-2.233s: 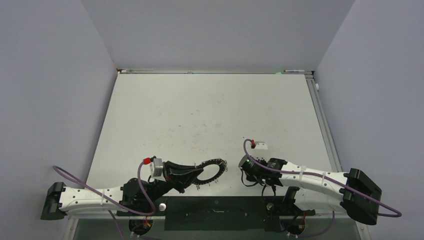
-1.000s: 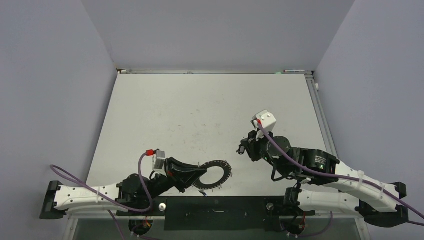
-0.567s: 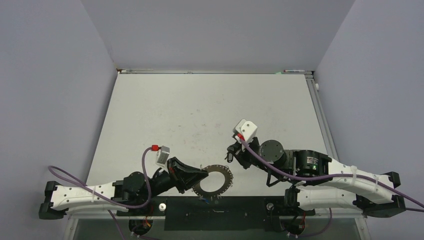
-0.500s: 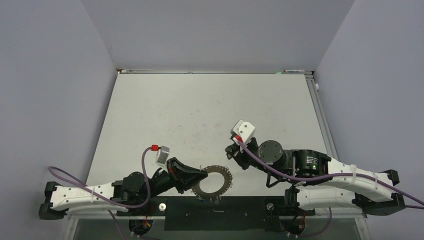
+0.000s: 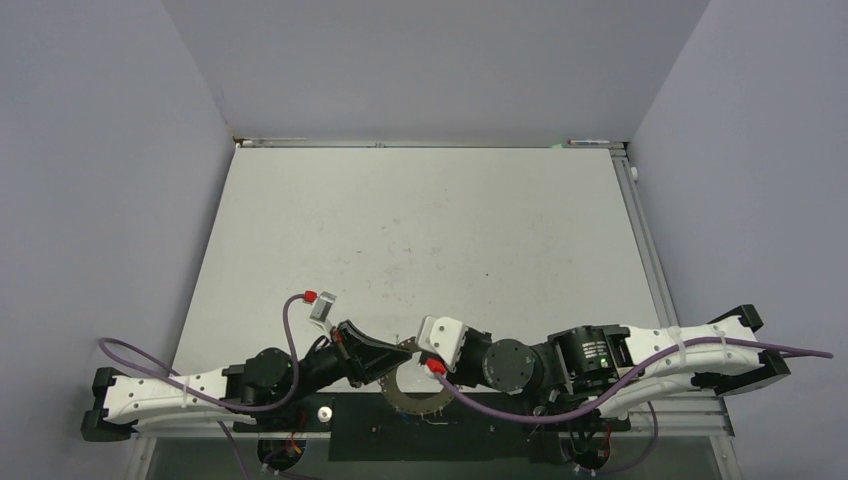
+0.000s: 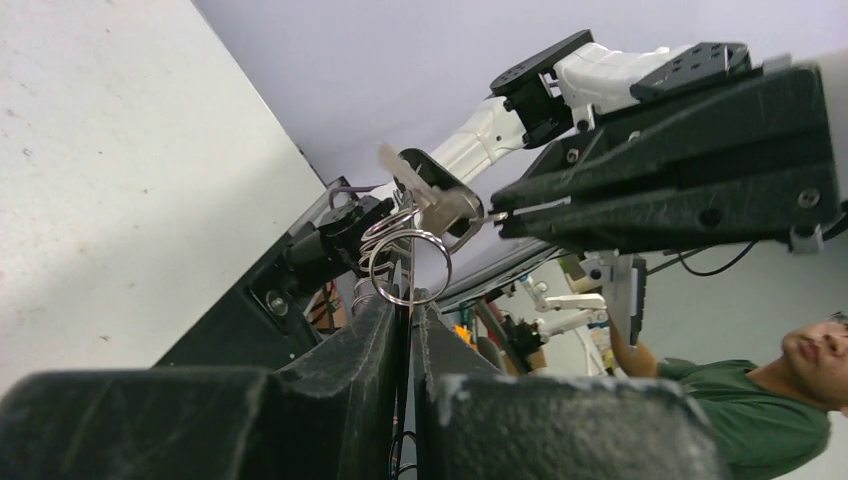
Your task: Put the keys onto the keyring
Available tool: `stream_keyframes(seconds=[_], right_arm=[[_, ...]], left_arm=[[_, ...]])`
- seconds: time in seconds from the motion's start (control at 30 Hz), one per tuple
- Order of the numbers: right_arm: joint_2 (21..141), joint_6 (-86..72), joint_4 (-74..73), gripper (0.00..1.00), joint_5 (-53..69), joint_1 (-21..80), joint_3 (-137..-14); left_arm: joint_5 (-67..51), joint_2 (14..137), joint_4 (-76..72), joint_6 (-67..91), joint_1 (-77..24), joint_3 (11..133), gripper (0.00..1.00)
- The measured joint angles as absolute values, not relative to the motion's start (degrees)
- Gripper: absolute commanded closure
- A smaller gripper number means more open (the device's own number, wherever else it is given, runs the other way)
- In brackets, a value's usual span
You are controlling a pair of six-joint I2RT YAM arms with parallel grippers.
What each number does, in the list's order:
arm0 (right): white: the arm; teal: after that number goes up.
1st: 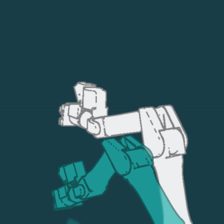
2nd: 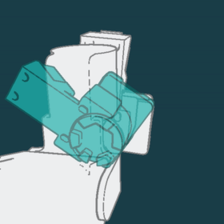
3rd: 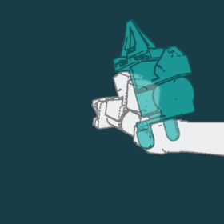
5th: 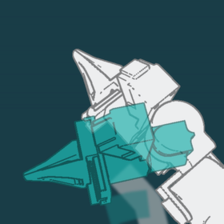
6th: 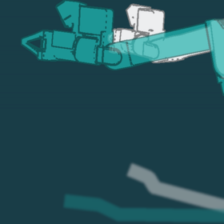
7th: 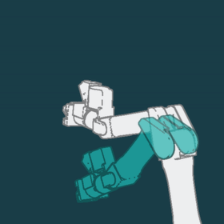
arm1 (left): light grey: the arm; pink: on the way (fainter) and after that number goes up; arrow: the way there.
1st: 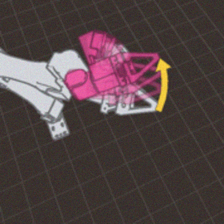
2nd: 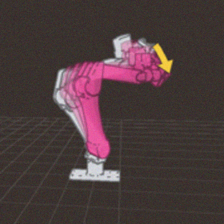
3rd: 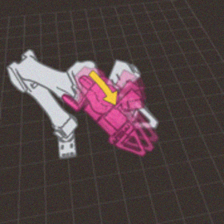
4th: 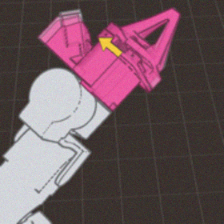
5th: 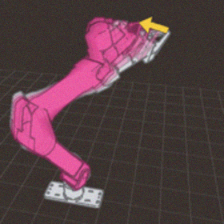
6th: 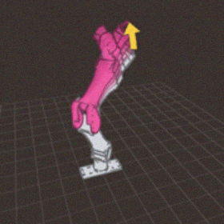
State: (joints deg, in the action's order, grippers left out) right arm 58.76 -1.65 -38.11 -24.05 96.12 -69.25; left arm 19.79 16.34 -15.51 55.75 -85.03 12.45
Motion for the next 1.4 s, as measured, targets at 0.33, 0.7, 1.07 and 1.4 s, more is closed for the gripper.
stream_keyframes(seconds=[0.33,0.7,1.07,1.4], right_arm=[[60.6,5.5,-34.3,0.95,-28.1,98.8,-68.4],[61.0,7.6,-31.0,0.95,-25.0,98.8,-65.7],[58.8,8.4,-29.5,0.95,-19.4,98.8,-63.0],[58.6,10.0,-27.6,0.95,-16.2,97.3,-60.7]], left_arm=[[19.6,14.9,-12.4,63.5,-85.0,12.4,1.0],[18.8,18.6,-11.8,65.6,-85.0,12.4,1.0],[17.8,21.0,-12.5,65.6,-85.0,12.4,1.0],[16.6,22.1,-13.6,65.6,-85.0,13.1,1.0]])
